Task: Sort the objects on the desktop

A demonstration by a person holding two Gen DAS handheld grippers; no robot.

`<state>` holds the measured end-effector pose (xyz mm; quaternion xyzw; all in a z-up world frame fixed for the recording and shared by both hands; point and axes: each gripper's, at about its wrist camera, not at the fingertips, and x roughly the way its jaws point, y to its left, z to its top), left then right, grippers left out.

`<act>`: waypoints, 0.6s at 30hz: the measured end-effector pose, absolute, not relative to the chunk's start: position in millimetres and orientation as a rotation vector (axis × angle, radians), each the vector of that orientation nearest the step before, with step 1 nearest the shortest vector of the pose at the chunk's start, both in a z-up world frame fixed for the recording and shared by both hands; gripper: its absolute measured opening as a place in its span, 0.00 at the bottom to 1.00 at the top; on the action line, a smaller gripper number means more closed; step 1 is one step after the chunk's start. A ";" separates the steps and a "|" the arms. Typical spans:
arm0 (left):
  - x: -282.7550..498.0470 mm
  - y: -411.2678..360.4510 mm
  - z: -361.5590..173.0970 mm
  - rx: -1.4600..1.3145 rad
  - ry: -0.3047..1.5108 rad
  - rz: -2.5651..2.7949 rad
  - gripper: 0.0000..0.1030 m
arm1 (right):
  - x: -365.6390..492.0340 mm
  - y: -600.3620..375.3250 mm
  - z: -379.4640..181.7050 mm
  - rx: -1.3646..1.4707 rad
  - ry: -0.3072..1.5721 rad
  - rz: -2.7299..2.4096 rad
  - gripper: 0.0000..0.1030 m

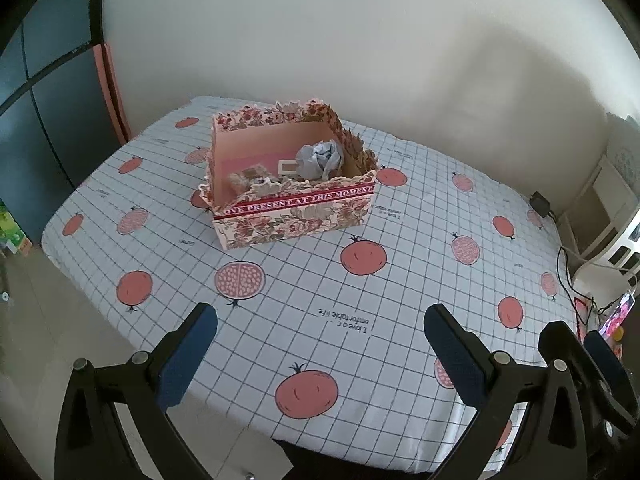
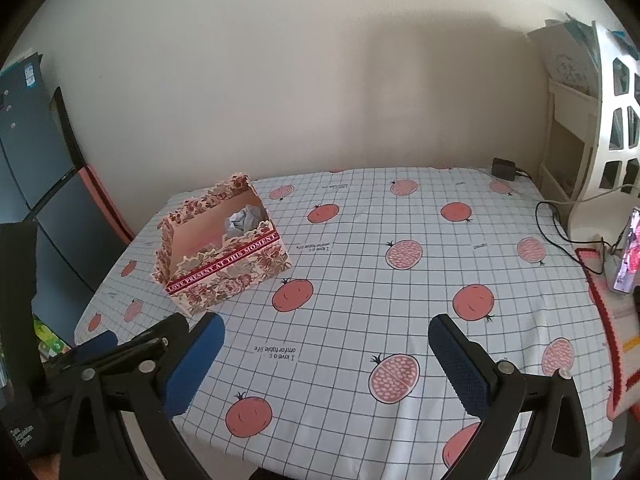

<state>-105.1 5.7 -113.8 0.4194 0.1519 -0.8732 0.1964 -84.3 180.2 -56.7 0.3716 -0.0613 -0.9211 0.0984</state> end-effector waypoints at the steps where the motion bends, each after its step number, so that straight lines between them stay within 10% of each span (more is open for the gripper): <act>1: -103.6 5.3 -112.3 1.171 0.423 -2.448 1.00 | -82.5 180.3 -55.3 1.096 -0.181 -2.727 1.00; 18: -83.1 9.9 -92.2 1.134 0.439 -2.473 1.00 | -59.1 179.9 -34.3 1.040 -0.154 -2.755 1.00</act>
